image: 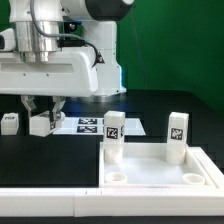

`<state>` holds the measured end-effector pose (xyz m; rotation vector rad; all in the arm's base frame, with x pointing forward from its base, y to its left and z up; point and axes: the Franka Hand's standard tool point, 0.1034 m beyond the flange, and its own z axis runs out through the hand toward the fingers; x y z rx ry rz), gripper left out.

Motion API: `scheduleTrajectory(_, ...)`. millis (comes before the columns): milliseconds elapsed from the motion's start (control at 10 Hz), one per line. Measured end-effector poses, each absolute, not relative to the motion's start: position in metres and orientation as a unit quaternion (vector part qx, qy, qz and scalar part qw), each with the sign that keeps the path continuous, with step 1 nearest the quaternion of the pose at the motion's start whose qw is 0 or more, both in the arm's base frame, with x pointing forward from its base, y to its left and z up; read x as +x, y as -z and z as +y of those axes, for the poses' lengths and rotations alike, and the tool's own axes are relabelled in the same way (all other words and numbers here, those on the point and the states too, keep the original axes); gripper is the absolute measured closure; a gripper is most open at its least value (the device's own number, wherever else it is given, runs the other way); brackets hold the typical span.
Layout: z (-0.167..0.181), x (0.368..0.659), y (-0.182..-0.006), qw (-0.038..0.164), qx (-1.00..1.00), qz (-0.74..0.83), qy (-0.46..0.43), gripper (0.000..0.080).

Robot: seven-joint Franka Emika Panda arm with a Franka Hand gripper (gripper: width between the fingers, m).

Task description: Assemble square table

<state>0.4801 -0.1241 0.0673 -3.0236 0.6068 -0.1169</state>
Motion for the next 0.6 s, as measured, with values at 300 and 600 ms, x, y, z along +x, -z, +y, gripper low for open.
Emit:
scheduleTrajectory(300, -0.117, 0.454, -0.050, 0.032, -0.981, 0.191, 0.016, 0.0518)
scheduleTrajectory(600, -0.111, 0.414, -0.022, 0.006, -0.980, 0.196, 0.009, 0.0518)
